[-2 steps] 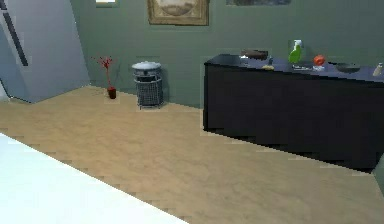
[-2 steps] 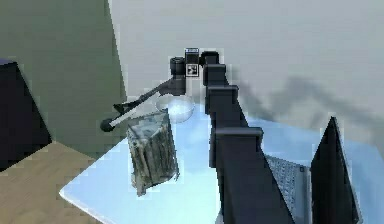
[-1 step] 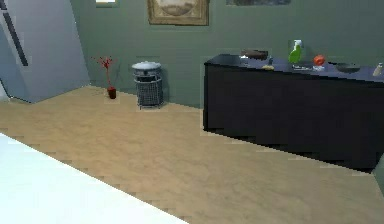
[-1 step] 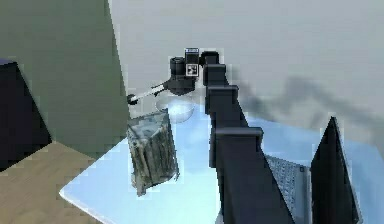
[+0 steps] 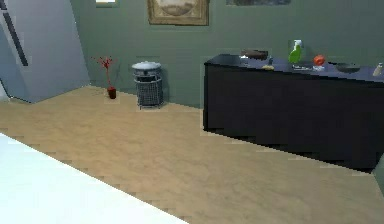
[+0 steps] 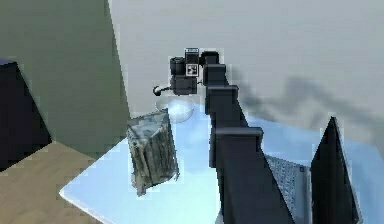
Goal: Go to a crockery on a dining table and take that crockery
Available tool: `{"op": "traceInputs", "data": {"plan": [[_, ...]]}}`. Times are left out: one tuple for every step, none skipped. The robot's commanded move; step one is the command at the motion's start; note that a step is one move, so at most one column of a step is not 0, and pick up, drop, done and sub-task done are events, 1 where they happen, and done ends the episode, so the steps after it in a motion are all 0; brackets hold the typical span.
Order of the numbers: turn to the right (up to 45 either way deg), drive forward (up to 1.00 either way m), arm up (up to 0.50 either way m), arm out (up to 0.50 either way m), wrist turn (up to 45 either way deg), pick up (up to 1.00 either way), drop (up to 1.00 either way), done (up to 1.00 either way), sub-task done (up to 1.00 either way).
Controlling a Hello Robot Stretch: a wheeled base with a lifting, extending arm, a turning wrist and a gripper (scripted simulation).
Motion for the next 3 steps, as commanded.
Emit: {"op": "traceInputs", "data": {"plan": [[0.0,0.00,-0.10,0.00,0.0,0.00,0.00,0.00,0.00],[0.0,0.00,0.00,0.00,0.0,1.00,0.00,0.00,0.00],[0.0,0.00,0.10,0.00,0.0,0.00,0.00,0.00,0.00]]}}
